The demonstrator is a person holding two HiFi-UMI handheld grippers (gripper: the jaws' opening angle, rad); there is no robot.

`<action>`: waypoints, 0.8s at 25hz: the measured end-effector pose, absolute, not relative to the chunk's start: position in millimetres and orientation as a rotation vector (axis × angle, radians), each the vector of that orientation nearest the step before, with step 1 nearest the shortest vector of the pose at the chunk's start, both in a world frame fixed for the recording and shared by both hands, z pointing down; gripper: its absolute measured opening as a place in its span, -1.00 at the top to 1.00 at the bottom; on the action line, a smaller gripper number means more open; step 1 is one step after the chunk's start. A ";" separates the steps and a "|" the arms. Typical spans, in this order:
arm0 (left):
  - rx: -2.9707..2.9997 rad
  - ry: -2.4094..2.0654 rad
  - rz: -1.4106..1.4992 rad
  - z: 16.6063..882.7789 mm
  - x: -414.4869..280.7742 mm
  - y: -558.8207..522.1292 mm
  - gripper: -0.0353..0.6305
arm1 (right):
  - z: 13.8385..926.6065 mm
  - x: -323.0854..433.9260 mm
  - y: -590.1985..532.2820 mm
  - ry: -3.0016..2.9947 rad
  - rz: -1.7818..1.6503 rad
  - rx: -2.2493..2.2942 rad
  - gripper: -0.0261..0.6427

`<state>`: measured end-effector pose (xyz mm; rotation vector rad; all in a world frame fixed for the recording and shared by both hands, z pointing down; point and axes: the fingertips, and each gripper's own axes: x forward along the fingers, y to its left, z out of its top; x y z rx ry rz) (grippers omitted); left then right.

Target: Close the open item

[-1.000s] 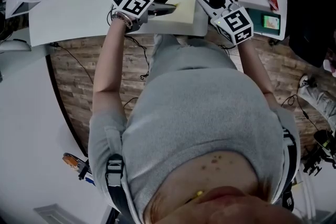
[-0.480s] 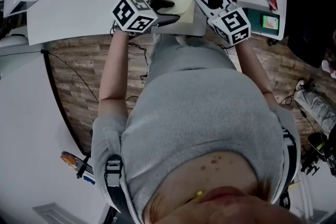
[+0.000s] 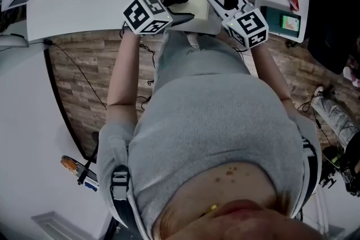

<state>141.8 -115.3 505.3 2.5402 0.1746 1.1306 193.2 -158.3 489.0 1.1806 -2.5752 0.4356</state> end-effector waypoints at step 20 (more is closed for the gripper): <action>2.947 -0.286 0.264 413.0 83.8 -155.3 0.23 | 450.4 177.1 -148.8 -2.459 0.338 1.585 0.53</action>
